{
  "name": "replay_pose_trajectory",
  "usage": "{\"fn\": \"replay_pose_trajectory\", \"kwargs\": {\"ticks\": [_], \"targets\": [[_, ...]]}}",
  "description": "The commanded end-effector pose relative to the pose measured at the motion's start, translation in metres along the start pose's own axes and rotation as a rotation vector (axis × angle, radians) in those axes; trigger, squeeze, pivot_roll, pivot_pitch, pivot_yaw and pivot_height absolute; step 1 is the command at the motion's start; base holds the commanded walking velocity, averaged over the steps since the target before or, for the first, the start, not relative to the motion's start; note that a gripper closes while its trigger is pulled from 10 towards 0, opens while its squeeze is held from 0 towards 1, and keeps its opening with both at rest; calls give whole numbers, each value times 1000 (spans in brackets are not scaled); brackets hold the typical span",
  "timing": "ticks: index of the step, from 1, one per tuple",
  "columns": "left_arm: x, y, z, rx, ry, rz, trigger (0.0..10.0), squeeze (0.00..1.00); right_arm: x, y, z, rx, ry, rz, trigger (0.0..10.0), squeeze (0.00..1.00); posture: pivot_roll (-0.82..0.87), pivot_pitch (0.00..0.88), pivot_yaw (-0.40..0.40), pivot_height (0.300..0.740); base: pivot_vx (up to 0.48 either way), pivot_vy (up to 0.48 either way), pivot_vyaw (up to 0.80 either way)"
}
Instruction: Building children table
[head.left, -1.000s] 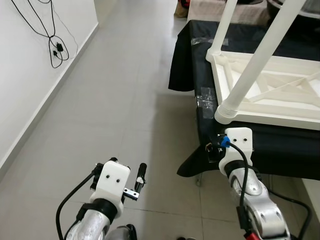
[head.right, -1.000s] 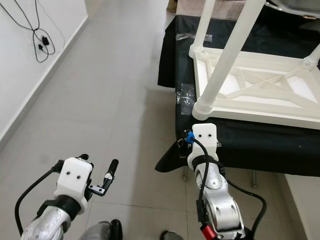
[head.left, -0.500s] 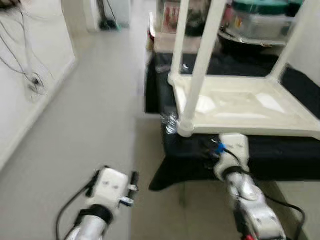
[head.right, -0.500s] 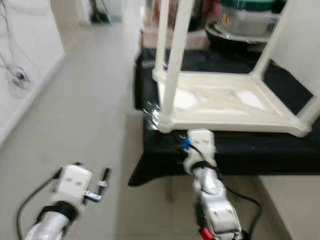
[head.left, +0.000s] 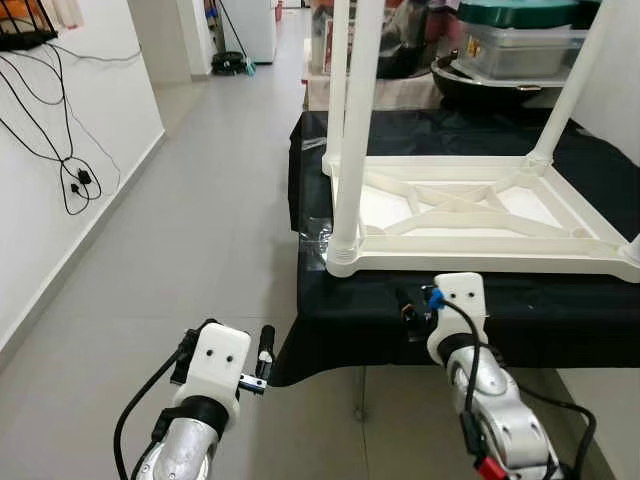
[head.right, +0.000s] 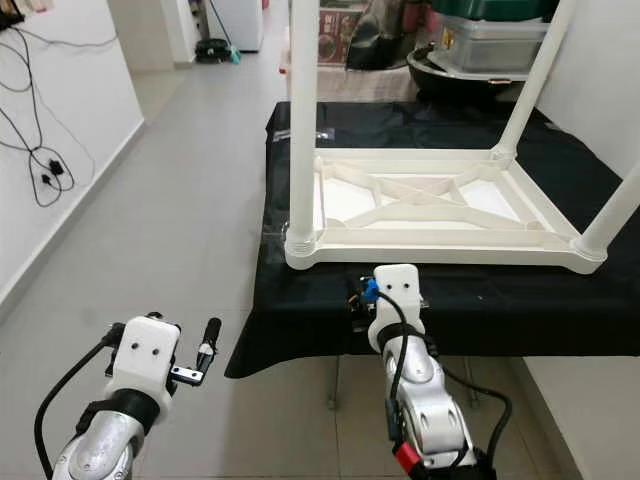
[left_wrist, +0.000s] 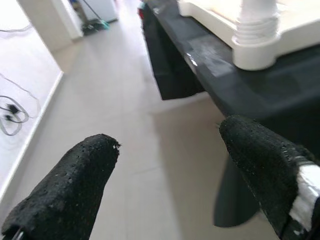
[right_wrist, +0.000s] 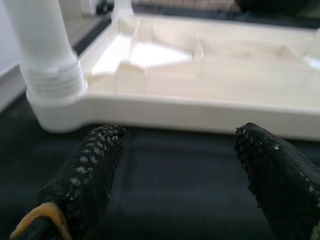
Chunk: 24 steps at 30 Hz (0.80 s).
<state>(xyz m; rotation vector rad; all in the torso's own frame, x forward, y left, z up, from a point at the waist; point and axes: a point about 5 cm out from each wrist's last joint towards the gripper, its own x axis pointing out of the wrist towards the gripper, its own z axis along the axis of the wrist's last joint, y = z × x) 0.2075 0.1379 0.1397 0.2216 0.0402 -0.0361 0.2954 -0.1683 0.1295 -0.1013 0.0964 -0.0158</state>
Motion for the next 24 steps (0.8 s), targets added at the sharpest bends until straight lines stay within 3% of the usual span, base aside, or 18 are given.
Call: {"fn": "replay_pose_trajectory", "kwargs": {"ticks": [1,6,11,18,24], "targets": [[1,7,1,16,-2,35,10000,0,3,-3,3,-5,-21,-16,10000,0,152,37,-62,740,0,0,0],[6,49,31,75,-116,249,10000,0,22,-27,33,28,-134,-94,10000,0,156,41,-69,740,0,0,0],[6,87,45,136,-165,403,10000,0,34,-49,56,31,-208,-208,10000,0,161,42,-79,740,0,0,0],[8,100,49,160,-180,438,10000,0,40,-56,66,32,-233,-255,10000,0,161,45,-79,740,0,0,0],[12,93,53,160,-199,397,10000,0,44,-51,66,42,-243,-238,10000,0,158,49,-78,740,224,0,0]]}}
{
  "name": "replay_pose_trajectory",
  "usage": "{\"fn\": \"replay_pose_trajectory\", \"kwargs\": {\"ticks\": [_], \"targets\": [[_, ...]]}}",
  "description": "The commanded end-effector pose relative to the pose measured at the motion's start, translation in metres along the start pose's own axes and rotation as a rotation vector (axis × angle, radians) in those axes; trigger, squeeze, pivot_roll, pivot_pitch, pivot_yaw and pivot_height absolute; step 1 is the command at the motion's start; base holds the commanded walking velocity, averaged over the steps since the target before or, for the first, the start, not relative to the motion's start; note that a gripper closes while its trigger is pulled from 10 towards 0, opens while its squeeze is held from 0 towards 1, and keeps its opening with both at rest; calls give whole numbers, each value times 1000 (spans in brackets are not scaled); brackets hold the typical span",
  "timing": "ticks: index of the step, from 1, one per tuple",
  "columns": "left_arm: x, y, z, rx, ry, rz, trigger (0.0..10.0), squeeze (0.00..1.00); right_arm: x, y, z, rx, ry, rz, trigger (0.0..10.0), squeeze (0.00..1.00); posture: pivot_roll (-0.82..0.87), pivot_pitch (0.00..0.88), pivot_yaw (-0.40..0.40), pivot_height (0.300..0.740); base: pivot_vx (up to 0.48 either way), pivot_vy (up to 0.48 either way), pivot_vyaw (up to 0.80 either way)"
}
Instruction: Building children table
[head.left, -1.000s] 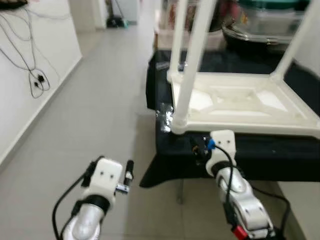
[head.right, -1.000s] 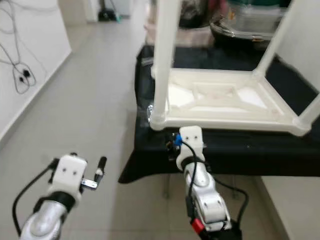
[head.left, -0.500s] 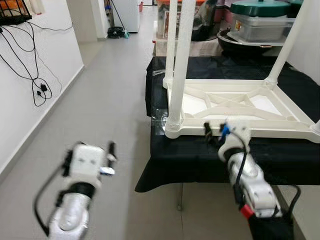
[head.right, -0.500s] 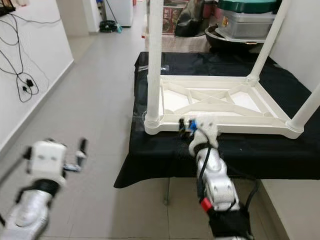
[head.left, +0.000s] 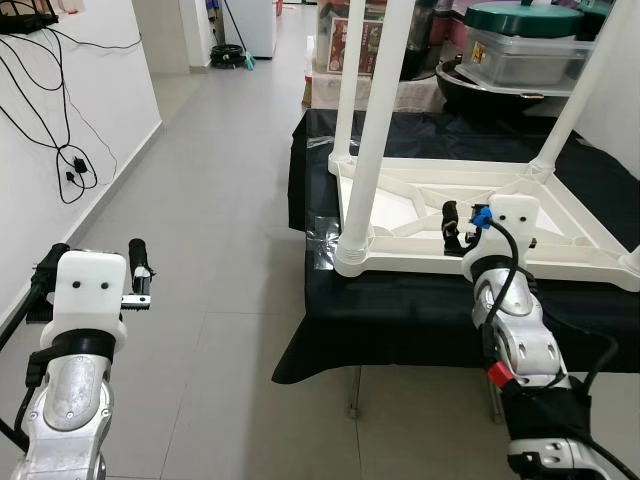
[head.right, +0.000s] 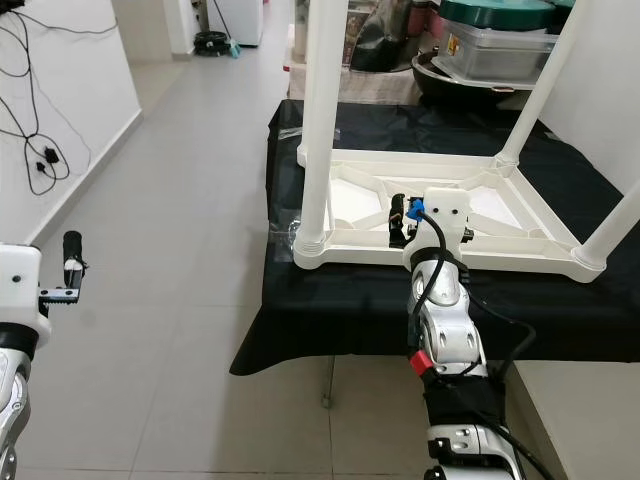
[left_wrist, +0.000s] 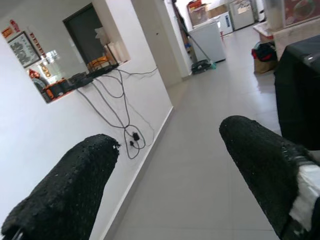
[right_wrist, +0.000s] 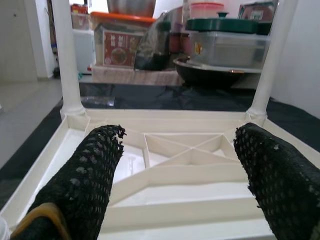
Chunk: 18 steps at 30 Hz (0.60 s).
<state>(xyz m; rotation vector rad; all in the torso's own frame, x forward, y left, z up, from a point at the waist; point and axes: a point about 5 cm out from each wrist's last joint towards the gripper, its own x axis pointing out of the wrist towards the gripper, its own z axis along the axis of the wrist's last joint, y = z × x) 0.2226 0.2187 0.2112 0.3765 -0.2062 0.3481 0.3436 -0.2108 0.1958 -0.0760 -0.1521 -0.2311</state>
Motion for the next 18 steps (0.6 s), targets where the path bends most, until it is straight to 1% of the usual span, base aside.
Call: {"fn": "replay_pose_trajectory", "kwargs": {"ticks": [1,5,7,11,18], "targets": [[2,-3,1,4,-3,-13,10000,0,2,-3,0,4,-6,-12,10000,0,158,49,-78,740,304,0,0],[1,-4,1,0,-1,-16,10000,0,1,-1,-1,6,-6,-9,10000,0,156,49,-74,740,309,0,0],[2,-2,0,2,2,-19,10000,0,0,2,-4,14,-4,-8,10000,0,158,52,-74,740,332,0,0],[3,-1,-1,3,1,-20,10000,0,1,3,-5,17,-2,-7,10000,0,158,52,-74,740,334,0,0],[3,-3,-2,-1,7,-29,10000,0,0,3,-6,21,-1,-6,10000,0,156,54,-74,740,338,0,0]]}}
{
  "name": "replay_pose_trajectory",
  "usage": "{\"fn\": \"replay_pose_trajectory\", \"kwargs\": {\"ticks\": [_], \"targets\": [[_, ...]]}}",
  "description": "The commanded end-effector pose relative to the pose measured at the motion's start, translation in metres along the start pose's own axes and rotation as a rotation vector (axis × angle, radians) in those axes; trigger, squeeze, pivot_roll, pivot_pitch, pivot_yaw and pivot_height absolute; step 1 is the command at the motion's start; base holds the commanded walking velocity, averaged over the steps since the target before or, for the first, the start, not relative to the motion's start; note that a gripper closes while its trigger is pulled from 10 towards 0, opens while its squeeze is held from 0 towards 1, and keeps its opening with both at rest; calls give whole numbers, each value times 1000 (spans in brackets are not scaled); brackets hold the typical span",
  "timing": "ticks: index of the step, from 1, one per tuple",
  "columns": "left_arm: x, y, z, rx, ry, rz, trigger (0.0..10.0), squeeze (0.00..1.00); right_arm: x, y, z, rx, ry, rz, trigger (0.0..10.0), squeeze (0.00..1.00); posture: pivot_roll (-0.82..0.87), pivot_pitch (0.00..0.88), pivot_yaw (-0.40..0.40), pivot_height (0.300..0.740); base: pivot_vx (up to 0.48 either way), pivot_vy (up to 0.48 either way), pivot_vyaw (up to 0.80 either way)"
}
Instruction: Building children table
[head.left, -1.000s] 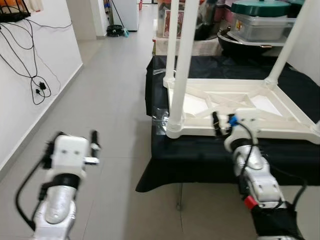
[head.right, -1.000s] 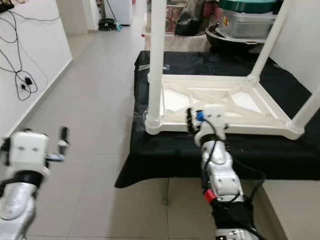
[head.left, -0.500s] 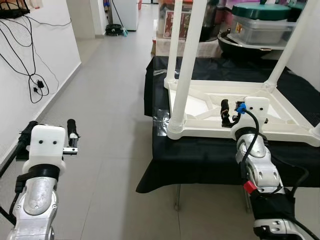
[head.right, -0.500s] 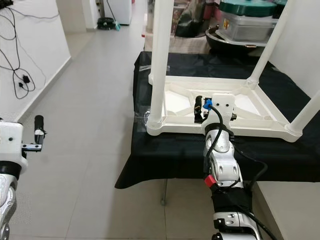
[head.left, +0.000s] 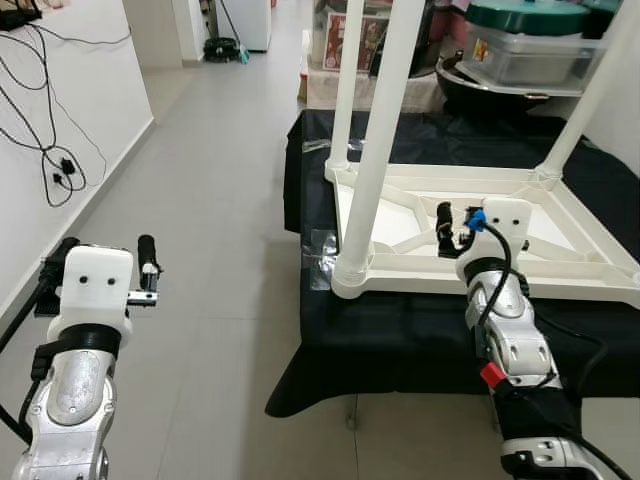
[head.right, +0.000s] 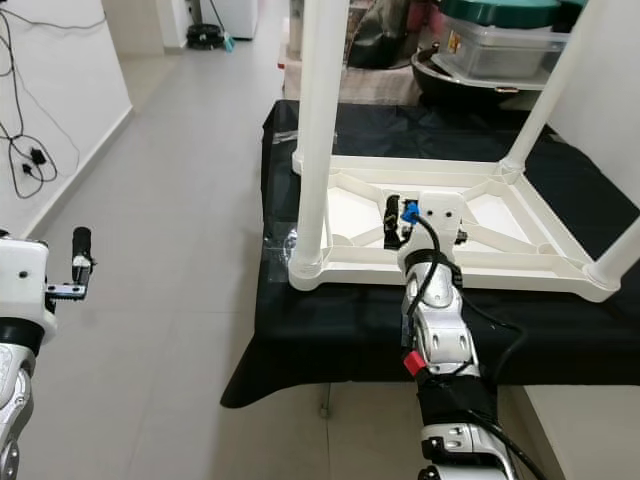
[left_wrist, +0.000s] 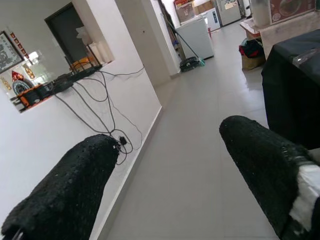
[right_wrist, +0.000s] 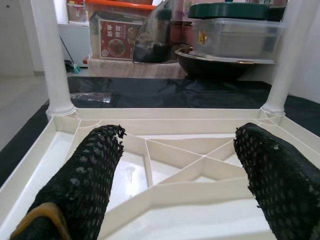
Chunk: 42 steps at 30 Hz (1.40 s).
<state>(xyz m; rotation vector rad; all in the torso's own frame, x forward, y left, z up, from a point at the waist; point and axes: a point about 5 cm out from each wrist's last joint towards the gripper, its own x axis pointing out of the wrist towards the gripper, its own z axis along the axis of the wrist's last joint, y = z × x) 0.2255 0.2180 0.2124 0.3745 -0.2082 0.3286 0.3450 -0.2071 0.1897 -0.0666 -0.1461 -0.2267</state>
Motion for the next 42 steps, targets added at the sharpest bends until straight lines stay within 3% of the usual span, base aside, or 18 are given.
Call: {"fn": "replay_pose_trajectory", "kwargs": {"ticks": [1,9,18,22,25,27,28,31,33,34,38,40,41,42], "targets": [[0,-2,-3,1,13,-11,10000,0,0,-2,0,13,-7,-8,10000,0,155,55,-73,740,341,0,0],[-1,-5,-6,-6,23,-35,10000,0,-1,-2,0,15,-11,-10,10000,0,156,56,-74,740,335,0,0],[-2,-6,-8,-35,45,-37,10000,0,4,-7,8,17,-35,-30,10000,0,155,54,-76,740,0,0,0],[-3,-11,-9,-62,53,-70,10000,0,8,-9,4,100,-10,42,10000,0,154,54,-73,740,0,0,0],[-8,-20,-14,-98,85,-153,10000,0,11,-18,-4,37,22,101,10000,0,156,53,-71,740,0,0,0],[-18,-33,-19,-114,105,-248,10000,0,17,-44,-10,-47,61,126,10000,0,152,53,-66,740,0,0,0],[-18,-33,-19,-114,105,-248,10000,0,17,-44,-10,-47,61,126,10000,0,152,53,-66,740,0,0,0],[-25,-43,-21,-128,116,-304,10000,0,22,-76,-13,-127,118,130,10000,0,146,53,-65,740,0,0,0],[-27,-47,-22,-133,120,-323,10000,0,23,-91,-16,-102,188,211,10000,0,143,52,-64,740,0,0,0],[-27,-47,-22,-133,120,-323,10000,0,23,-91,-16,-102,188,211,10000,0,143,52,-64,740,0,0,0],[-35,-56,-24,-157,132,-415,10000,0,8,-100,-13,11,264,582,10000,0,144,50,-58,740,0,0,0],[-36,-57,-25,-168,140,-426,10000,0,4,-99,-12,15,269,653,10000,0,144,50,-58,740,0,0,0],[-39,-60,-24,-177,135,-459,10000,0,-2,-103,-10,65,284,751,10000,404,145,47,-59,740,0,0,0],[-42,-63,-23,-187,131,-487,10000,0,-6,-106,-5,111,283,826,10000,1000,146,47,-57,740,0,0,0]]}}
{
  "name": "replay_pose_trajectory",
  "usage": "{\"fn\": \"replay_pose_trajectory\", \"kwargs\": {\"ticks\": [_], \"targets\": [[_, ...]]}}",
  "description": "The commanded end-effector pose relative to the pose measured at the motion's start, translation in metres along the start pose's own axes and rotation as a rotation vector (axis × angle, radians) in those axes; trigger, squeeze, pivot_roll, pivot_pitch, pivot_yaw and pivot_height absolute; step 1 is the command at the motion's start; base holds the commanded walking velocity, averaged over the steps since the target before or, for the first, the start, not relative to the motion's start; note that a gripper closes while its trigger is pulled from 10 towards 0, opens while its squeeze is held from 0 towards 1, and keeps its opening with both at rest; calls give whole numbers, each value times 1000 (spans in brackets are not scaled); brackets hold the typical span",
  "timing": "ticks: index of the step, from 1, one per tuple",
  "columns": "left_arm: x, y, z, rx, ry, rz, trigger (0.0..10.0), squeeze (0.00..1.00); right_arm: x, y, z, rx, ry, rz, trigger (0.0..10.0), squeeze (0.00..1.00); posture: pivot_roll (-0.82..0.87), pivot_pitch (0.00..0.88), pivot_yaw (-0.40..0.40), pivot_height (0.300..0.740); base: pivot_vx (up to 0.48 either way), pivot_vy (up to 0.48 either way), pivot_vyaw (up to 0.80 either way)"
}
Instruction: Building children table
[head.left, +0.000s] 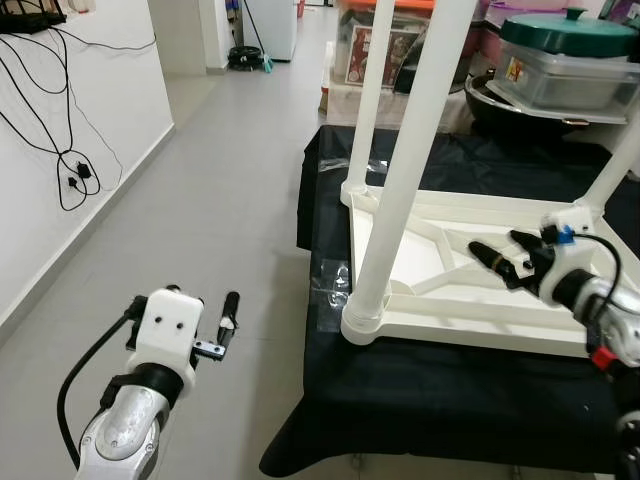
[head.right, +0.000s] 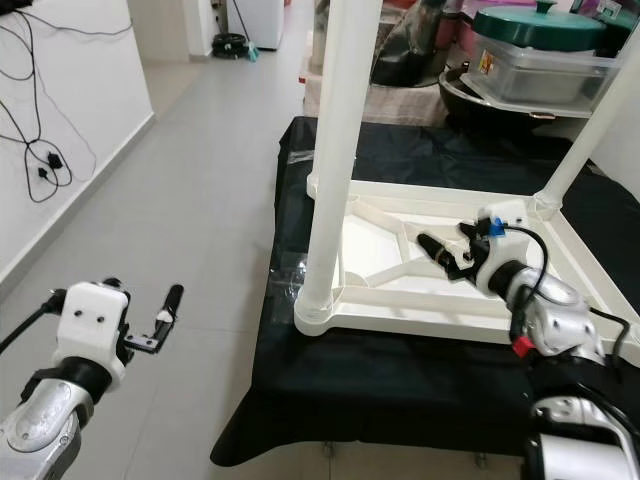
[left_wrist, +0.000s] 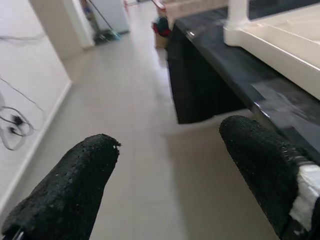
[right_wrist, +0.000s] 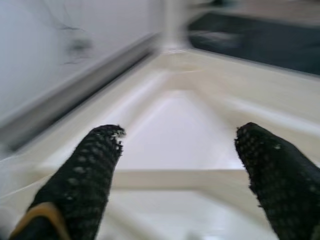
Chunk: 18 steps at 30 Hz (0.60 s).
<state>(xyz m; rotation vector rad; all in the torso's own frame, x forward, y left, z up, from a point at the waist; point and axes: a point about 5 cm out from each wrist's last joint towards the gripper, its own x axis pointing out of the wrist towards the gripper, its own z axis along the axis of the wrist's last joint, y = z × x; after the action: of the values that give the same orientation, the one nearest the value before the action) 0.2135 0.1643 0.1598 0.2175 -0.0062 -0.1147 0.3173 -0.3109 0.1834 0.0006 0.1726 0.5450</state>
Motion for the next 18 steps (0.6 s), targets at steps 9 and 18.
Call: {"fn": "replay_pose_trajectory", "kwargs": {"ticks": [9,18], "targets": [[-8,-33,-4,-47,8,-182,10000,0,-7,19,24,28,-129,364,10000,710,149,40,-51,740,0,0,0],[-11,-43,-3,-53,2,-232,10000,0,0,46,37,-17,-198,545,10000,0,144,52,-46,740,0,0,0]]}}
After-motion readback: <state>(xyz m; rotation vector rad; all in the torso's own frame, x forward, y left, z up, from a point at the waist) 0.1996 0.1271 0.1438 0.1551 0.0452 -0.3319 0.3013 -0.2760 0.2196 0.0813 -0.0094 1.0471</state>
